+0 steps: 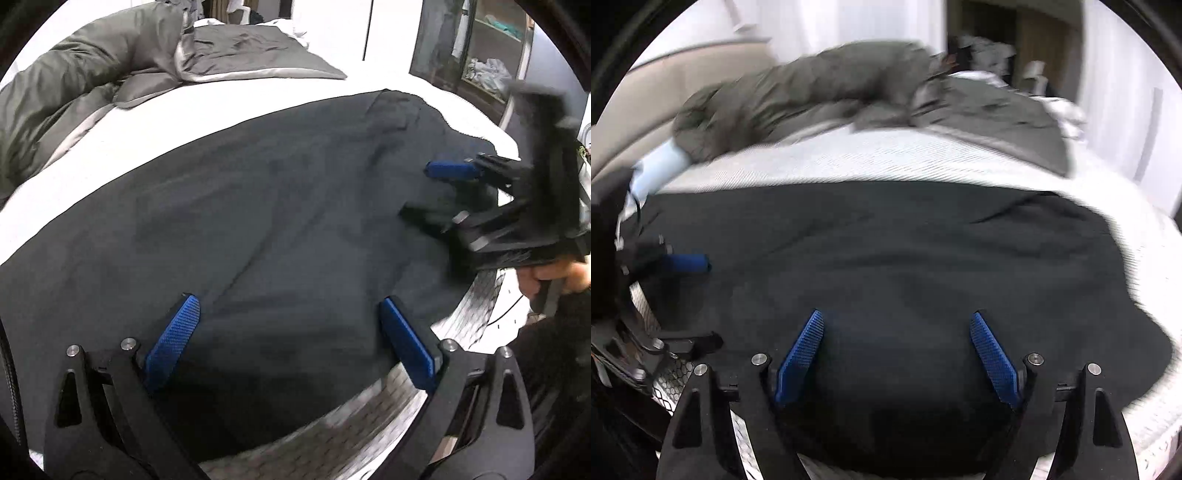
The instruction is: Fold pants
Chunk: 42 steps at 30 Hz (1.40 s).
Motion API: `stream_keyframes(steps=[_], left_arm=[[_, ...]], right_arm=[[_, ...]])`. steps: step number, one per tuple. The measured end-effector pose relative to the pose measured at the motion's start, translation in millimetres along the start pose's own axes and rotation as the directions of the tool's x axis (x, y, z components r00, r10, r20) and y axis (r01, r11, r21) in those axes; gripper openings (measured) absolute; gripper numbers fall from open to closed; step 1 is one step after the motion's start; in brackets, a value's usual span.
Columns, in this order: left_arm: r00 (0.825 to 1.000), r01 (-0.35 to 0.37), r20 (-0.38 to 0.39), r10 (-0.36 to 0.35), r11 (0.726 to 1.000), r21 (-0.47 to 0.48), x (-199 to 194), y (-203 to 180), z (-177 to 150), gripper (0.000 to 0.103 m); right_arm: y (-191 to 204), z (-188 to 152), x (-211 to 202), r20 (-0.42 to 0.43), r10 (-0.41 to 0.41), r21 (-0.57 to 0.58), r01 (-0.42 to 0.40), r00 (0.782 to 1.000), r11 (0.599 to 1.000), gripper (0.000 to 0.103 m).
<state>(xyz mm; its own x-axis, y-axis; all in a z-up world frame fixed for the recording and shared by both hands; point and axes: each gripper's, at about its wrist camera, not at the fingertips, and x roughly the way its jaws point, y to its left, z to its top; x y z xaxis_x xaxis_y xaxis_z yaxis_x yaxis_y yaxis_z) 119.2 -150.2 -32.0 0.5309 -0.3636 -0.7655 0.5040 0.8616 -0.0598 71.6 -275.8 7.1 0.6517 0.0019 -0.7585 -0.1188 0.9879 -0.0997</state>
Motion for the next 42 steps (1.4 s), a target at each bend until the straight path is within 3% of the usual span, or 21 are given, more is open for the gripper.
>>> stream_keyframes(steps=[3,6,9,13,16,19,23,26,29,31,33,35,38,40,42], left_arm=[[0.999,-0.053,-0.015,0.052,0.998,-0.016,-16.0,32.0,-19.8,0.098],[0.993,-0.114,-0.020,0.113,0.989,-0.092,-37.1,75.5,-43.0,0.098],[0.984,-0.177,-0.020,0.176,0.965,-0.193,-64.5,121.2,-67.4,0.099],[0.976,-0.203,0.019,0.219,0.933,-0.299,-94.7,152.2,-81.7,0.099],[0.974,-0.183,0.067,0.218,0.921,-0.345,-102.8,163.2,-74.3,0.099],[0.973,-0.196,0.048,0.225,0.919,-0.343,-90.8,163.7,-62.6,0.099],[0.964,-0.264,-0.035,0.264,0.935,-0.236,-59.1,159.1,-56.2,0.099],[0.963,-0.267,-0.030,0.268,0.935,-0.232,-63.4,163.7,-69.4,0.099],[0.973,-0.225,-0.010,0.231,0.934,-0.279,-78.9,175.4,-85.5,0.100],[0.967,-0.247,-0.012,0.255,0.926,-0.287,-87.9,184.5,-93.3,0.100],[0.957,-0.283,-0.025,0.288,0.914,-0.289,-93.8,191.4,-96.9,0.099],[0.959,-0.271,-0.008,0.283,0.909,-0.318,-102.4,194.5,-96.8,0.099],[0.956,-0.264,0.032,0.292,0.902,-0.343,-109.9,193.1,-84.9,0.099],[0.962,-0.234,0.053,0.267,0.911,-0.341,-107.3,186.1,-72.8,0.099],[0.966,-0.225,0.053,0.254,0.923,-0.313,-94.6,179.0,-54.0,0.099]], right_arm=[[13.7,1.0,25.9,-0.044,-0.056,-0.078,0.053,0.997,0.996,0.088],[1.2,2.6,21.5,-0.063,-0.033,-0.019,0.032,0.997,0.999,0.088],[-15.2,-3.3,14.1,-0.071,-0.081,-0.005,0.081,0.994,0.997,0.089],[-29.0,3.9,4.4,-0.041,-0.103,0.058,0.105,0.994,0.993,0.089],[-1.6,16.9,-7.1,0.026,-0.039,0.057,0.037,0.999,0.998,0.089],[42.5,30.5,-1.1,0.054,0.019,0.003,-0.019,0.998,1.000,0.089],[95.4,41.9,27.4,-0.005,0.102,-0.071,-0.102,0.995,0.992,0.089],[124.1,38.8,46.3,-0.064,0.062,-0.176,-0.072,0.996,0.982,0.089],[107.1,34.9,41.0,-0.064,0.000,-0.176,-0.012,0.998,0.984,0.089],[80.3,30.2,35.9,-0.068,-0.073,-0.141,0.063,0.995,0.988,0.091],[38.8,21.6,33.2,-0.093,-0.148,-0.067,0.142,0.985,0.988,0.092],[2.4,15.5,28.0,-0.105,-0.233,0.010,0.235,0.967,0.972,0.092],[-20.0,14.9,17.2,-0.088,-0.200,0.123,0.210,0.976,0.970,0.092],[-7.8,19.7,12.9,-0.055,-0.171,0.121,0.177,0.984,0.977,0.092],[17.8,26.3,13.4,-0.029,-0.091,0.082,0.093,0.995,0.992,0.092]])
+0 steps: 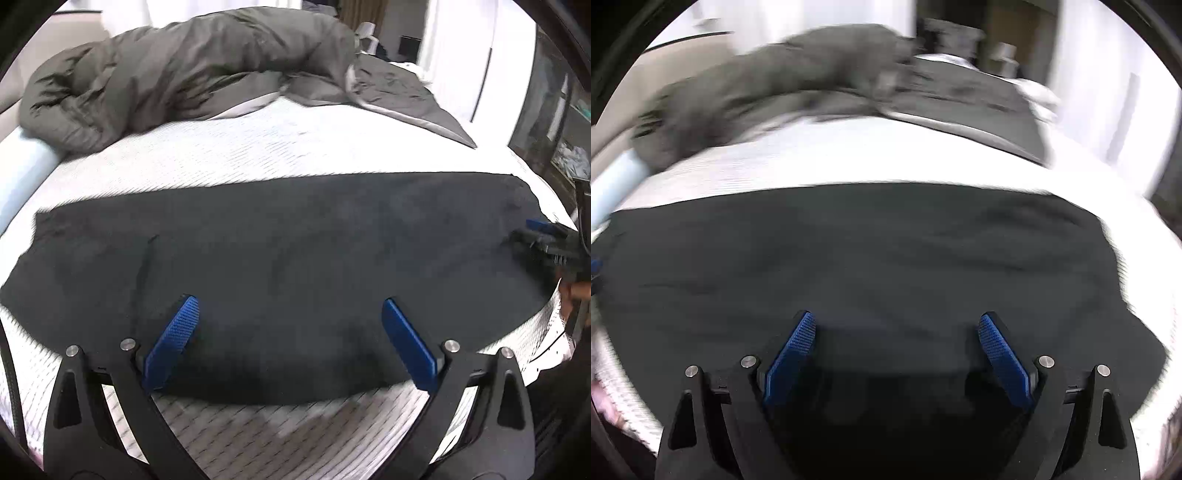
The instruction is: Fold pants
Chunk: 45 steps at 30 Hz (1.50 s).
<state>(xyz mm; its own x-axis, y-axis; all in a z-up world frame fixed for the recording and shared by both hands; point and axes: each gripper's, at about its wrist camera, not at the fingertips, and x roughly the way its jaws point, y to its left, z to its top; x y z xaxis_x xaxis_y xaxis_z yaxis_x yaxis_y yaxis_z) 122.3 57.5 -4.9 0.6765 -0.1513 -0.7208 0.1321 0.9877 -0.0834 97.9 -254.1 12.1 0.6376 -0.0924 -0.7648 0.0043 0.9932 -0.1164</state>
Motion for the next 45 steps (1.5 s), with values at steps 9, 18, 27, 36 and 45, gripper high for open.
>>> stream_keyframes(steps=[9,18,27,36,45], left_arm=[[0.985,-0.050,-0.159,0.064,0.994,0.092,69.3,-25.5,22.9,0.099],[0.975,-0.192,-0.121,0.185,0.981,-0.042,46.1,43.7,6.0,0.098],[0.995,-0.065,-0.071,0.069,0.996,0.056,53.1,4.0,68.2,0.097],[0.977,-0.123,-0.170,0.129,0.991,0.045,96.3,44.1,73.4,0.097],[0.986,-0.121,-0.124,0.114,0.991,-0.055,73.3,66.1,75.7,0.090]], right_arm=[[120.7,17.6,41.2,-0.112,0.142,-0.222,-0.164,0.984,0.961,0.092],[2.7,19.2,48.2,-0.109,-0.210,-0.030,0.208,0.972,0.978,0.093],[88.7,62.5,32.9,-0.055,0.152,-0.078,-0.156,0.987,0.985,0.093],[139.0,74.8,98.2,-0.213,0.073,-0.252,-0.127,0.974,0.959,0.093],[37.5,83.6,96.1,-0.190,-0.130,0.037,0.140,0.973,0.990,0.097]])
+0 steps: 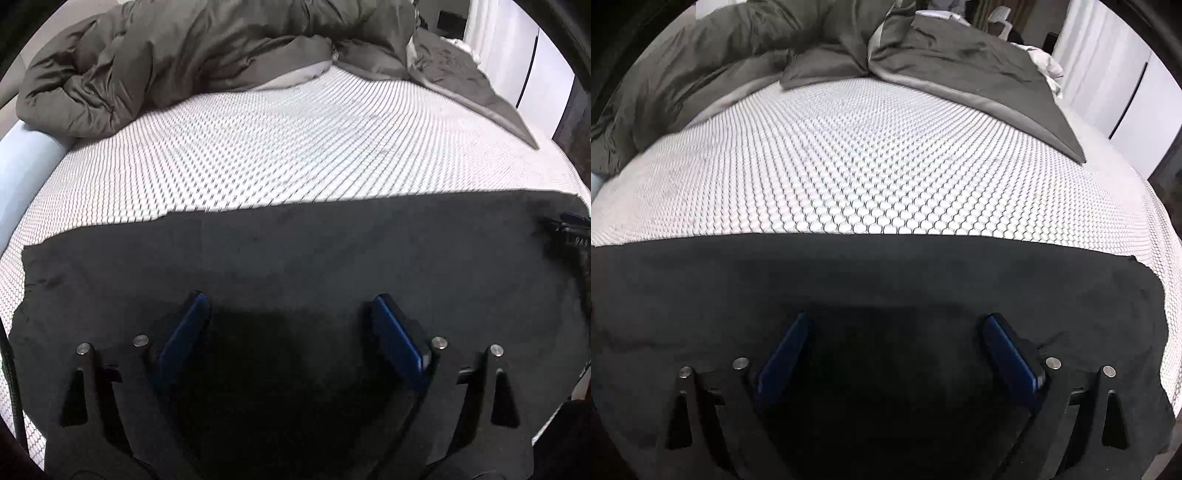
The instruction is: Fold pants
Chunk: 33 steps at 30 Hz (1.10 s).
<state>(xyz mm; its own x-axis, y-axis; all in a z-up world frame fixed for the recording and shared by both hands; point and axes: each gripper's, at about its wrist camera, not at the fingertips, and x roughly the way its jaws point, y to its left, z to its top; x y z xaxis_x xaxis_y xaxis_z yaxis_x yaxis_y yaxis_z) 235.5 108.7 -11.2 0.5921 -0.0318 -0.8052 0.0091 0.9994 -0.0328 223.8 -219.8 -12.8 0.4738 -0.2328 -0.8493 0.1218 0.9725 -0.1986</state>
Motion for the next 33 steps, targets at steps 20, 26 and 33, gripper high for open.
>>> stream_keyframes(steps=[20,26,33], left_arm=[[0.984,-0.179,-0.036,0.176,0.958,-0.225,16.0,75.0,2.2,0.090],[0.977,-0.212,-0.031,0.213,0.928,-0.306,9.2,126.5,-8.9,0.079],[0.994,-0.099,0.016,0.106,0.967,-0.235,-33.5,117.3,-34.2,0.037]], right_arm=[[116.0,3.8,-5.5,-0.033,0.147,-0.226,-0.151,0.989,0.962,0.097],[93.6,10.8,3.4,-0.017,0.121,-0.224,-0.122,0.993,0.967,0.097],[71.0,8.4,0.0,0.001,0.131,-0.247,-0.126,0.991,0.961,0.098]])
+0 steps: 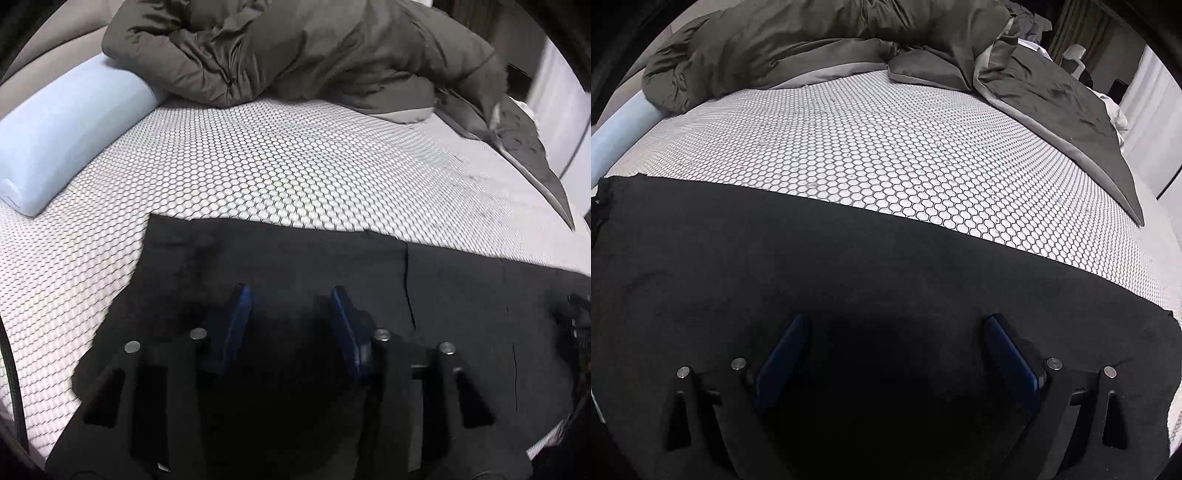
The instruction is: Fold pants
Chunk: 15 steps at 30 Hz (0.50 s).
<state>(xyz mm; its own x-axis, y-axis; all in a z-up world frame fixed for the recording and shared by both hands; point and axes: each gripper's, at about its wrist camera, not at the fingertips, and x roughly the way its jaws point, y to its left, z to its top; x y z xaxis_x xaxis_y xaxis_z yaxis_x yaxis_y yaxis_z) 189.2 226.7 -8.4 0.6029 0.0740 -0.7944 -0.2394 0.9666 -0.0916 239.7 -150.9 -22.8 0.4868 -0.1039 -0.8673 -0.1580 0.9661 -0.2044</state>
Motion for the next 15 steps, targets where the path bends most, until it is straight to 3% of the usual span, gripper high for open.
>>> stream_keyframes(steps=[2,6,8,11,15], left_arm=[[1.000,-0.024,-0.011,0.024,0.999,0.045,1.5,7.9,-6.3,0.027],[1.000,-0.003,-0.009,0.003,1.000,0.007,7.0,44.3,-14.9,0.013],[0.999,-0.034,0.008,0.034,0.999,-0.003,-3.9,56.9,-15.7,0.003],[1.000,-0.004,0.029,0.006,0.998,-0.058,-22.9,69.9,-17.2,0.002],[0.999,0.016,0.032,-0.019,0.996,0.084,-29.7,40.6,-25.8,0.012]], right_arm=[[2.7,-2.0,-4.0,0.006,0.006,-0.020,-0.006,1.000,1.000,0.098],[4.2,-5.6,-3.7,-0.001,0.013,-0.059,-0.013,1.000,0.998,0.097],[-1.9,-8.4,-2.6,-0.006,0.020,-0.046,-0.020,1.000,0.999,0.098],[-10.6,-11.2,-4.1,-0.005,0.014,-0.025,-0.014,1.000,1.000,0.098],[-10.0,-14.5,-7.7,0.004,0.007,-0.037,-0.007,1.000,0.999,0.098]])
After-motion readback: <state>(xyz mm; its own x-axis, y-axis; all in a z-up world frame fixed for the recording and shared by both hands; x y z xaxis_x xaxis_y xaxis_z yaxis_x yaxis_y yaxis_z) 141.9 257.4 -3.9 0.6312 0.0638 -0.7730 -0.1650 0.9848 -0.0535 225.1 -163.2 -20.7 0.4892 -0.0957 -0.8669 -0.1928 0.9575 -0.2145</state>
